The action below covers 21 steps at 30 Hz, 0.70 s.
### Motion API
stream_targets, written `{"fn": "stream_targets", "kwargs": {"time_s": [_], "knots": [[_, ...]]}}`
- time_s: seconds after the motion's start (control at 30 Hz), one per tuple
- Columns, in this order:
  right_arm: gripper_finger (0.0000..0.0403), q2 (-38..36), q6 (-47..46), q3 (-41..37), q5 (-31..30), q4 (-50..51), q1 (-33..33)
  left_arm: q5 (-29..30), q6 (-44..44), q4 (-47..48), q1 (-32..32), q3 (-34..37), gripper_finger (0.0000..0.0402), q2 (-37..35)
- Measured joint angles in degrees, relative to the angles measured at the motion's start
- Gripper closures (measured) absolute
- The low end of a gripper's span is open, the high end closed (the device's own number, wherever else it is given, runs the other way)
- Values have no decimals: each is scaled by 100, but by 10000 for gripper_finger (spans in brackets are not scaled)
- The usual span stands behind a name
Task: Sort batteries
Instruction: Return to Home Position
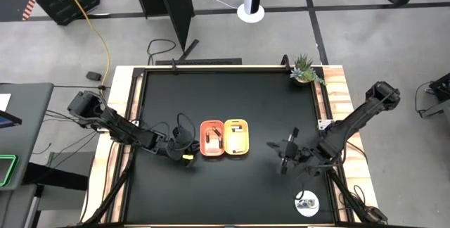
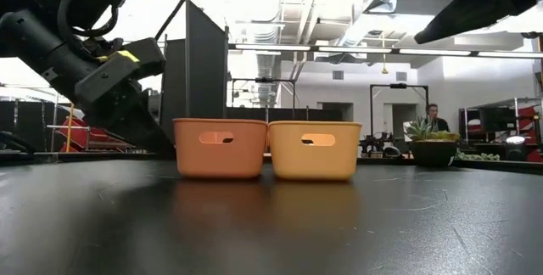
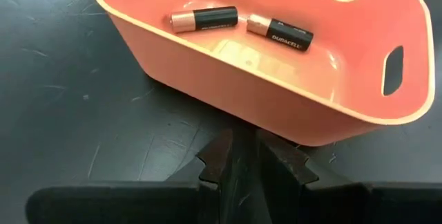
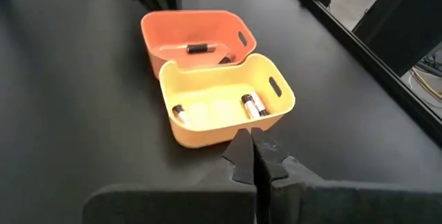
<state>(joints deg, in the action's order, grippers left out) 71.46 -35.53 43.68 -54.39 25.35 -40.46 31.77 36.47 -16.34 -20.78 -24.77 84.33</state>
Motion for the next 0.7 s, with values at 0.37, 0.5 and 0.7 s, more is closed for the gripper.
{"fn": "stream_targets", "kwargs": {"time_s": [0.37, 0.5, 0.7], "knots": [[402, -59, 1254, 0, 450, -980, -293, 4, -1006, 347, -109, 0, 324, -878], [402, -66, 2580, 4, 1537, -2058, 151, 224, -1801, 553, -217, 2, 326, -1859], [403, -665, 3863, -584, 2482, -3178, 992, 564, -3525, 159, -263, 332, 351, -3269]]}}
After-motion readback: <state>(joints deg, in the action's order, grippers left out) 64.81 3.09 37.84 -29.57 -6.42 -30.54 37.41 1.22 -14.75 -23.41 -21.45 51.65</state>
